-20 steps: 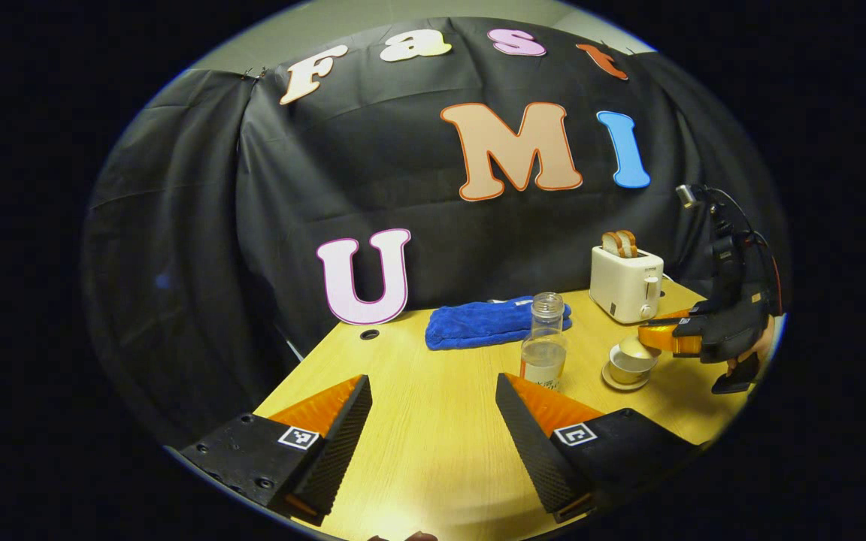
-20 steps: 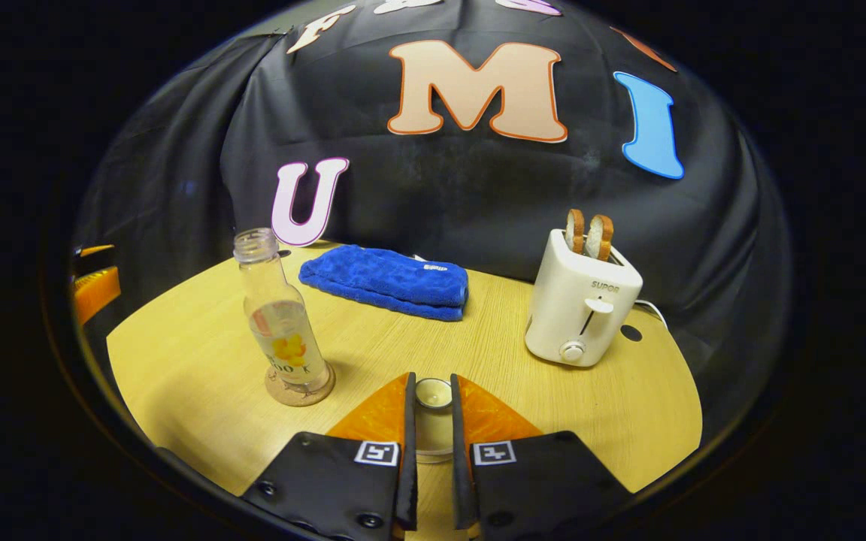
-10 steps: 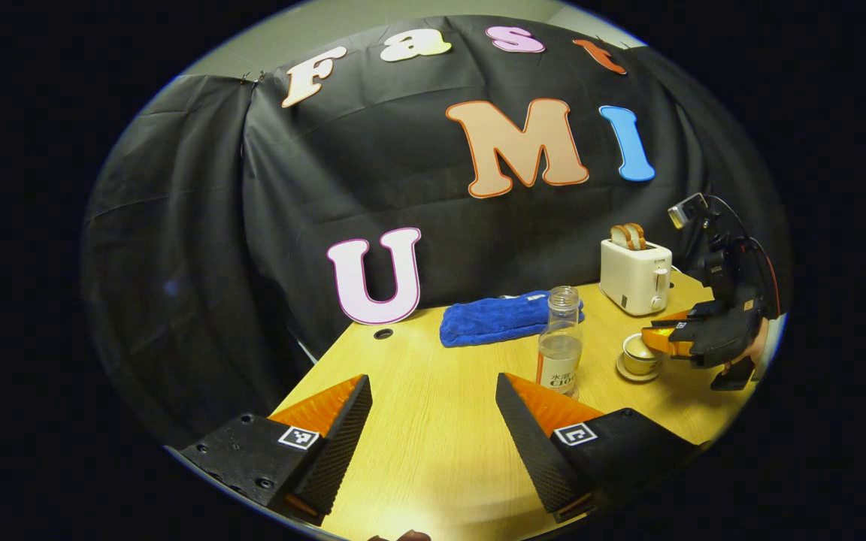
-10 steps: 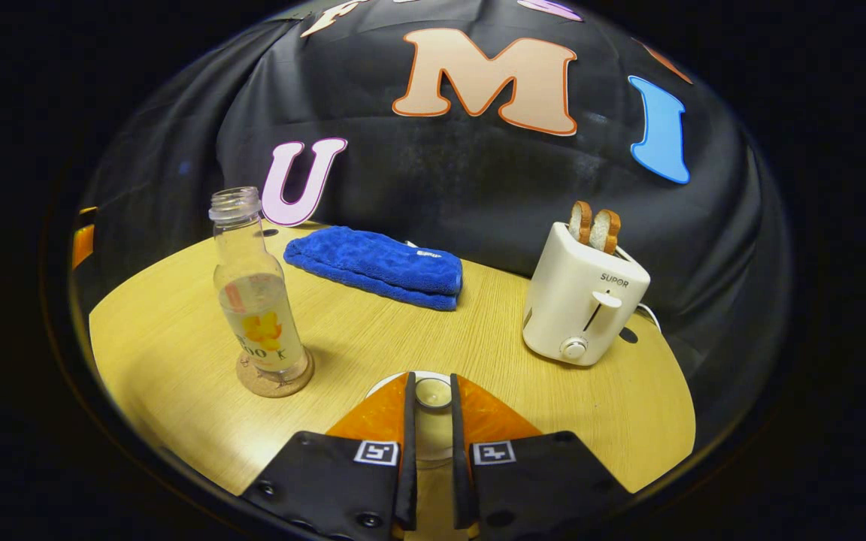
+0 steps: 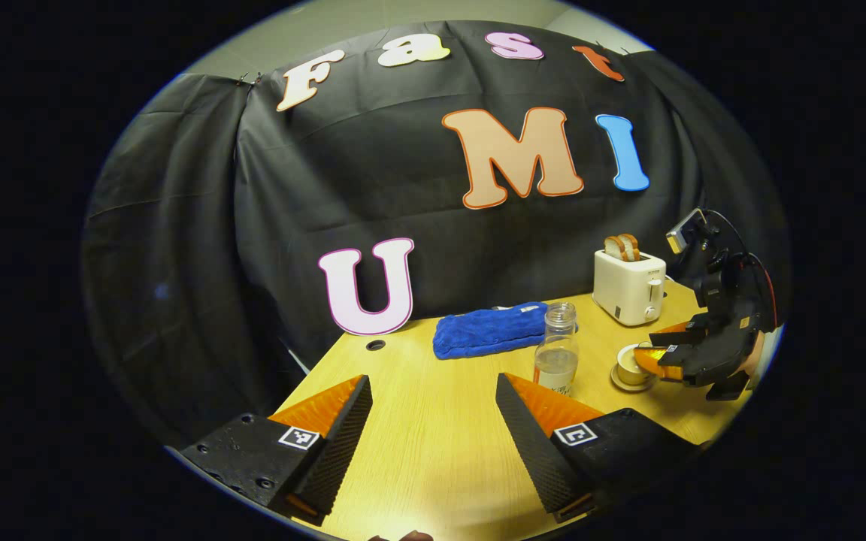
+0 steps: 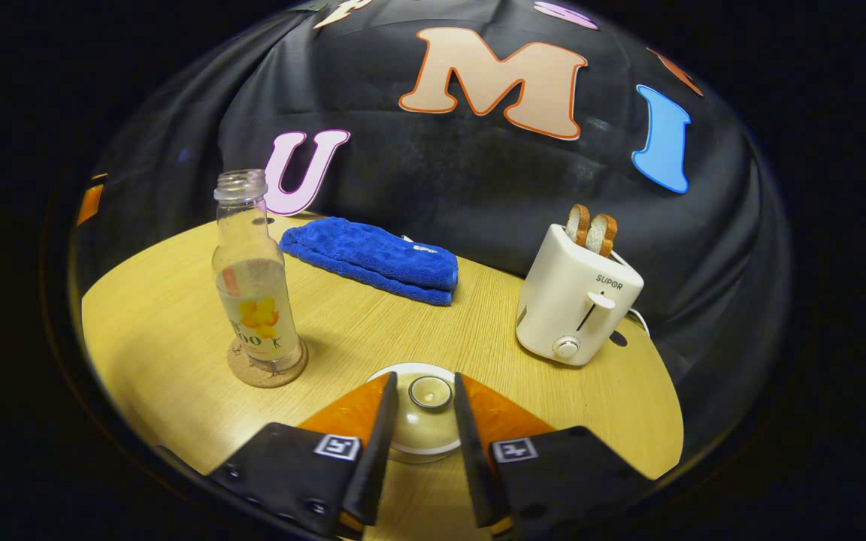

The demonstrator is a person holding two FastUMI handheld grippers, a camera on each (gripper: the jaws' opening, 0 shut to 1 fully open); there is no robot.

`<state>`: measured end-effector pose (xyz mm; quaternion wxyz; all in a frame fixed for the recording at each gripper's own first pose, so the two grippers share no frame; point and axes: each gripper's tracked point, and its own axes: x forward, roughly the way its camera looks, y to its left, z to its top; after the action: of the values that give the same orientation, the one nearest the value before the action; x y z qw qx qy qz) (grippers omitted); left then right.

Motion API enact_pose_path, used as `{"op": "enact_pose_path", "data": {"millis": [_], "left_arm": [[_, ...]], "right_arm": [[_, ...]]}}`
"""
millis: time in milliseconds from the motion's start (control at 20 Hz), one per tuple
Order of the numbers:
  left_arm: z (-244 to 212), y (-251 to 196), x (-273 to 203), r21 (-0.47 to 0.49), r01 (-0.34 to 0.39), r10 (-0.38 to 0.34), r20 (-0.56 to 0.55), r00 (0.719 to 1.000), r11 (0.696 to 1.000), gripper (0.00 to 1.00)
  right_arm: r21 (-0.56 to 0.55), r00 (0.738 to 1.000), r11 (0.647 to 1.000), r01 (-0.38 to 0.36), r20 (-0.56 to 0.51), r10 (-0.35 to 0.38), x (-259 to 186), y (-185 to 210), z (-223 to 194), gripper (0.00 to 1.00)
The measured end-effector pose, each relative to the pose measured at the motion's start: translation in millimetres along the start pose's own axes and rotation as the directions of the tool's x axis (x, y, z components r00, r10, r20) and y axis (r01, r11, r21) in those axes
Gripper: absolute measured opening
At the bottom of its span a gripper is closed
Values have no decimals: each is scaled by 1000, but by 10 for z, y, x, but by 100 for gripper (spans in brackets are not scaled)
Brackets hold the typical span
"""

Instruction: Open the teacup lid with one hand, grasp the water bottle and pour water into the teacup with the other hand; after pouring, place the water bottle on the coaster and then close the teacup lid.

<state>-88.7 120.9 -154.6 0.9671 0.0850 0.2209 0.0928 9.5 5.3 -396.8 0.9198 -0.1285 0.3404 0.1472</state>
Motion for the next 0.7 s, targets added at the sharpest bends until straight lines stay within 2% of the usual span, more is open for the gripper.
{"op": "enact_pose_path", "data": {"millis": [200, 350, 400, 450, 700], "left_arm": [[167, -101, 68, -6, 39, -38, 39, 998, 999, 97], [342, -187, 126, -21, 74, -72, 82, 994, 997, 96], [414, -207, 159, -23, 81, -79, 97, 992, 996, 92], [475, -217, 188, -23, 87, -84, 112, 990, 996, 96], [771, -308, 283, -50, 125, -115, 162, 980, 991, 96]], "right_arm": [[39, 999, 999, 23, 47, -24, -191, -53, 211, 100], [81, 993, 996, 45, 103, -53, -460, -80, 455, 99], [91, 990, 995, 47, 128, -59, -560, -91, 558, 99], [95, 985, 994, 54, 158, -69, -664, -103, 673, 100], [133, 951, 988, 82, 286, -118, -1197, -220, 1193, 99]]}}
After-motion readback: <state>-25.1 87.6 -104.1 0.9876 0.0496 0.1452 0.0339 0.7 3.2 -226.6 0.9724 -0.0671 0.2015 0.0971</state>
